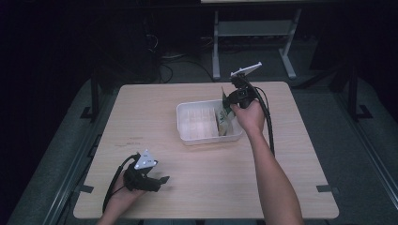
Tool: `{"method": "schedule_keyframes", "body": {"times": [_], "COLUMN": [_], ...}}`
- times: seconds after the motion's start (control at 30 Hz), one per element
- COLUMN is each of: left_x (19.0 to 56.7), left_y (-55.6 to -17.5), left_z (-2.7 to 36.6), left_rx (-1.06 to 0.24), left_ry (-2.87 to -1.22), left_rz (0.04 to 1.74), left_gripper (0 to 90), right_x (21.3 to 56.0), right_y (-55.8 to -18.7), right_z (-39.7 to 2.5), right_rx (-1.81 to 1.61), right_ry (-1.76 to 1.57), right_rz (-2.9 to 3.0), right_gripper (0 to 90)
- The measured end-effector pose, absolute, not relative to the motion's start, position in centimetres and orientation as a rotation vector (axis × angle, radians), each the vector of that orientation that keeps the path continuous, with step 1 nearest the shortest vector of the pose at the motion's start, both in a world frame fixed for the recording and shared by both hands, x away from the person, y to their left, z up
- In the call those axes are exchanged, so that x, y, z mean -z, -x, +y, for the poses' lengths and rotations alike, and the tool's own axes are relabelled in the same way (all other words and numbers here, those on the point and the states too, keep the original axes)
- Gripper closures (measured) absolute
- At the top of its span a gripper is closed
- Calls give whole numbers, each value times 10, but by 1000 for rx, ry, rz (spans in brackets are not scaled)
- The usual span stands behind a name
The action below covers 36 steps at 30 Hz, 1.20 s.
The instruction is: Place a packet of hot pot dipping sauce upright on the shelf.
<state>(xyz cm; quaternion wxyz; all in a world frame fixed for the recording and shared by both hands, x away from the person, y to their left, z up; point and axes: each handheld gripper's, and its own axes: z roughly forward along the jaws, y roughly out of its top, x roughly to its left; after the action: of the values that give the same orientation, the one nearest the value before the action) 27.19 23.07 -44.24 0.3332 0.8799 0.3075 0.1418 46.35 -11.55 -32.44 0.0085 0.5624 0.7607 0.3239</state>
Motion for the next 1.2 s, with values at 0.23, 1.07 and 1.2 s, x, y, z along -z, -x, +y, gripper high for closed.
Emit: {"method": "schedule_keyframes", "body": {"times": [0.23, 1.07, 1.2], "left_x": [442, 442, 442], "left_y": [-272, -272, -272], "left_z": [231, 233, 233], "left_rx": [-370, -379, -380], "left_ry": [-2297, -2286, -2283], "left_rz": [806, 811, 812], "left_gripper": [261, 261, 261], "right_x": [320, 306, 305], "right_y": [-459, -440, -436], "right_z": [-116, -141, -145], "right_rx": [-1044, -1209, -1239], "right_ry": [-1730, -1672, -1650], "right_rz": [2388, 2392, 2403], "right_gripper": [824, 686, 660]}}
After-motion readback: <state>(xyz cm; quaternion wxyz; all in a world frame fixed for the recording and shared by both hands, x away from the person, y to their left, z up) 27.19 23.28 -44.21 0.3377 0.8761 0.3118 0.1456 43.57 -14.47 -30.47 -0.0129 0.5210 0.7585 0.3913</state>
